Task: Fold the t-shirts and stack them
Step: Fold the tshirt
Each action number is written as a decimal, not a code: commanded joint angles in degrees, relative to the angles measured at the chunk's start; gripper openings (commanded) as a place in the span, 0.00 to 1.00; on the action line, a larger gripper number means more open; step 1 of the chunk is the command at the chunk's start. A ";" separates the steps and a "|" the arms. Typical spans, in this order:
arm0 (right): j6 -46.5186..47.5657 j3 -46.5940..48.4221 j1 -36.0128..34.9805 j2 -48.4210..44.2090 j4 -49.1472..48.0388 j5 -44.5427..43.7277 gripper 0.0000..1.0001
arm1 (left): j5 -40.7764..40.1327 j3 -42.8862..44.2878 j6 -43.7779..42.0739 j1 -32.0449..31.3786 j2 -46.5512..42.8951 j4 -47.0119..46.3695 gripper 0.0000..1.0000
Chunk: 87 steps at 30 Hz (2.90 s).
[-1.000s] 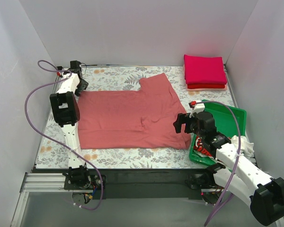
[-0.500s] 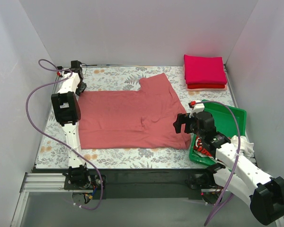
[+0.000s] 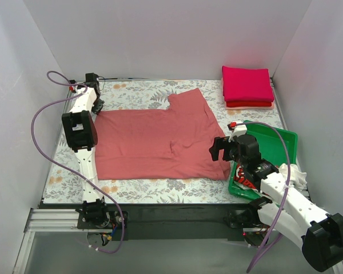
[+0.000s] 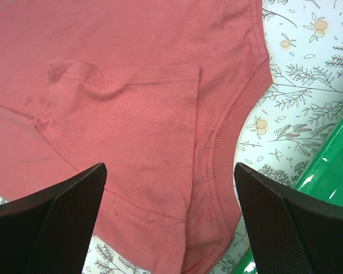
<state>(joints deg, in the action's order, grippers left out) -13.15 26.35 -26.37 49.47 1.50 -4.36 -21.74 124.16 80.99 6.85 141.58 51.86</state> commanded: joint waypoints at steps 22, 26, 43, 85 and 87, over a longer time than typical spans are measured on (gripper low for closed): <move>-0.92 55.45 3.16 53.51 0.52 -6.98 0.98 | 8.37 -25.98 -0.57 -0.35 -20.72 -16.25 0.00; -0.22 68.55 4.92 65.81 0.52 -3.99 0.97 | 10.66 -28.44 -1.36 -0.35 -22.22 -17.93 0.00; -2.32 100.83 8.70 97.74 -7.47 6.55 0.97 | 9.26 -31.69 -0.48 -0.35 -24.77 -19.24 0.00; -0.66 98.29 9.41 97.14 -12.13 16.81 0.01 | 10.40 -33.72 -0.04 -0.26 -27.93 -20.22 0.00; 0.57 94.43 9.23 93.71 -12.92 19.47 0.01 | 10.49 -34.94 0.65 -0.35 -28.64 -20.48 0.00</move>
<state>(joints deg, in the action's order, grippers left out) -15.92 123.42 -17.21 151.46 -7.88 9.02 -11.33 90.65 81.01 6.63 119.09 31.97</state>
